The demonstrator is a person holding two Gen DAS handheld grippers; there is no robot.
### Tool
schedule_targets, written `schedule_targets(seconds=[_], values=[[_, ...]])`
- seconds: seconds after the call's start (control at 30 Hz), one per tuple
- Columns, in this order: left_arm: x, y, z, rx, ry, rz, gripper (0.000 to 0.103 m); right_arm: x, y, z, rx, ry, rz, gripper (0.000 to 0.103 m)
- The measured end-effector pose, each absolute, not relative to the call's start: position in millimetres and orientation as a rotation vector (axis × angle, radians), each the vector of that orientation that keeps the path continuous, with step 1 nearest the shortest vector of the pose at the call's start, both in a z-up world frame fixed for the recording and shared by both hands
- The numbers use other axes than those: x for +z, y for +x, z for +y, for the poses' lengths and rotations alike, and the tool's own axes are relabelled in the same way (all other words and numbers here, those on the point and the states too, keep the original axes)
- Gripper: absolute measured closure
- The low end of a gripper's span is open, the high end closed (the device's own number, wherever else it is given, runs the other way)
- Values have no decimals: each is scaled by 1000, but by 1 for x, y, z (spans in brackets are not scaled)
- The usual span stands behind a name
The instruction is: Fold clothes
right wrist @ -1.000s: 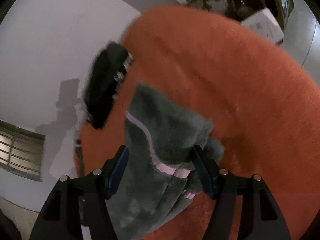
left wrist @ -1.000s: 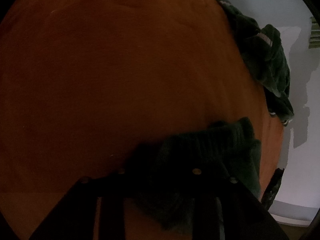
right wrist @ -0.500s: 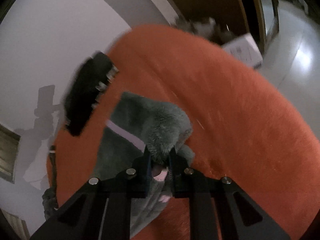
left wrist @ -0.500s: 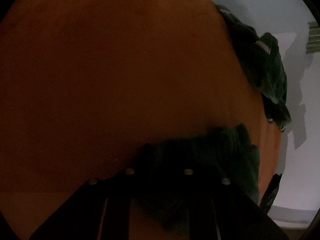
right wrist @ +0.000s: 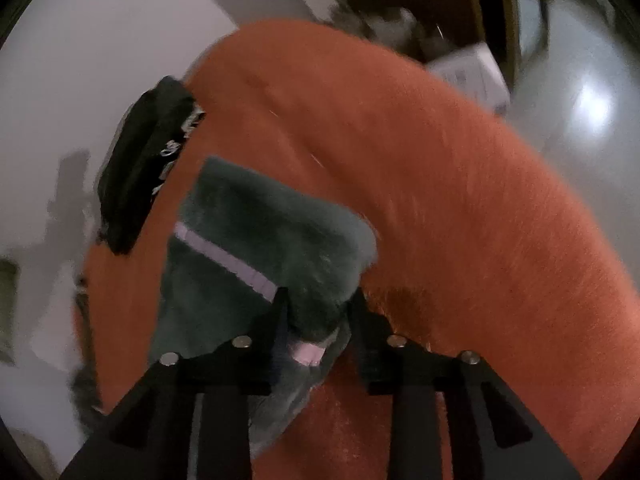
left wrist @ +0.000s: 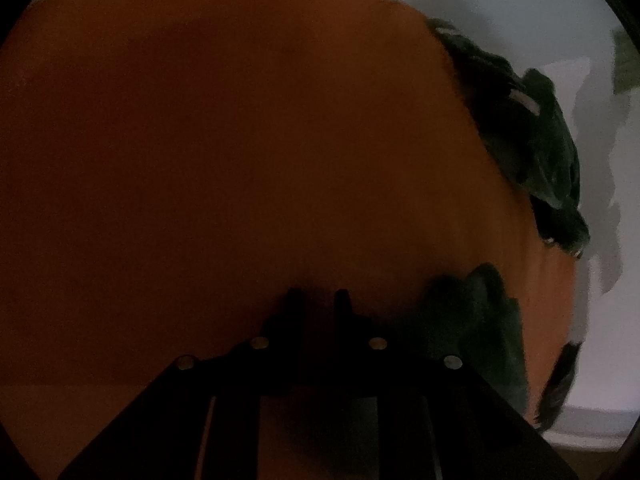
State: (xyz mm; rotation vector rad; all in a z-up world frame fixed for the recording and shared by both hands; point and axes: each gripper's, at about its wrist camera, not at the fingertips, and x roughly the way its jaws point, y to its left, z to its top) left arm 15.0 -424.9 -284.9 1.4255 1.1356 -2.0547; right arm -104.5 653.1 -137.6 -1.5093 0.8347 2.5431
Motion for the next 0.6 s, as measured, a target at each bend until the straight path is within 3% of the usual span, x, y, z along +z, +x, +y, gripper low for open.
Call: schedule_targets(seconds=[0.1,0.13,0.17,0.23,0.4,0.5,0.6], values=[[-244,8,-428,-2181,1383,1011,74,-101,-98,634,2651,-1389,584,52],[-228,4,-422,-2259,1360,955,64,-89,-97,626,2684,-1343,525,52],[-214,-4,-414,-2345,1353,887,44,-81,-96,620,2712,-1315,505,51],[-193,-25,-393,-2511,1378,733,21,-69,-97,605,2774,-1274,505,49],[-209,-65,-358,-2582,1626,554,22,-74,-102,561,2856,-1364,603,49],[-235,-83,-366,-2544,1742,630,28,-85,-101,533,2907,-1445,543,49],[-256,-98,-362,-2515,1839,674,48,-94,-97,515,2929,-1494,459,49]])
